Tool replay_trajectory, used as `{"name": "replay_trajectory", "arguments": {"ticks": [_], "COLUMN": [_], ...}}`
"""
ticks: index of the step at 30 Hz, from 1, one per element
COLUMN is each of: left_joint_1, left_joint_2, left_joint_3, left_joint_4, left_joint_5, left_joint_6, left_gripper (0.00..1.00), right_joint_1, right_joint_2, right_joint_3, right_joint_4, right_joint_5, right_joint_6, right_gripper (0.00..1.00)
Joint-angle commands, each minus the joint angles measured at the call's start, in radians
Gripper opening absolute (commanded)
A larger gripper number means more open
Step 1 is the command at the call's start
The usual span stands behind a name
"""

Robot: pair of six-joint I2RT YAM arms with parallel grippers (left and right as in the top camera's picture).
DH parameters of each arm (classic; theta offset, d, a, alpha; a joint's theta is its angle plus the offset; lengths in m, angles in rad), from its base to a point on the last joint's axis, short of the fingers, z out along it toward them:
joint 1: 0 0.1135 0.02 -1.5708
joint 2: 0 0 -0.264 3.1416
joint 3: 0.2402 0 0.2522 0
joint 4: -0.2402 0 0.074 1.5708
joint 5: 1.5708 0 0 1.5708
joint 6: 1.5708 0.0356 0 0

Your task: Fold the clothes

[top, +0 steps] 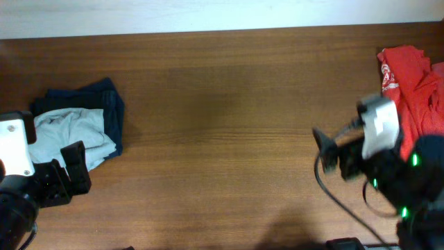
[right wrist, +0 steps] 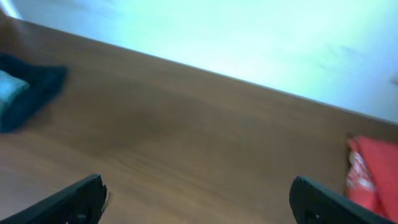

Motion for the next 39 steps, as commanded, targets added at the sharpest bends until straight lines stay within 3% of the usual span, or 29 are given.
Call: {"name": "replay_trajectory", "arguments": {"ticks": [1, 14, 18, 27, 39], "left_joint_1": [-0.004, -0.004, -0.004, -0.004, -0.004], "left_joint_2": [-0.001, -0.001, -0.001, -0.001, -0.001], "left_joint_3": [0.008, 0.008, 0.008, 0.008, 0.008], "left_joint_4": [-0.001, -0.001, -0.001, -0.001, -0.001], "left_joint_5": [-0.007, -0.007, -0.007, -0.007, -0.007], "left_joint_6": [0.016, 0.016, 0.016, 0.016, 0.016], "left_gripper": [0.99, 0.99, 0.99, 0.99, 0.99], "right_joint_1": [-0.078, -0.101, -0.101, -0.101, -0.1], "right_joint_2": [-0.153, -0.619, -0.742, -0.773, -0.773], "right_joint_3": [-0.221, -0.874, -0.984, -1.125, -1.128], "right_joint_4": [0.03, 0.238, 0.266, 0.448, 0.455], "right_joint_5": [0.054, 0.01, -0.016, -0.053, -0.054], "right_joint_6": [-0.028, -0.027, -0.005, 0.082, 0.082], "right_gripper": [0.99, 0.99, 0.99, 0.99, 0.99]}}
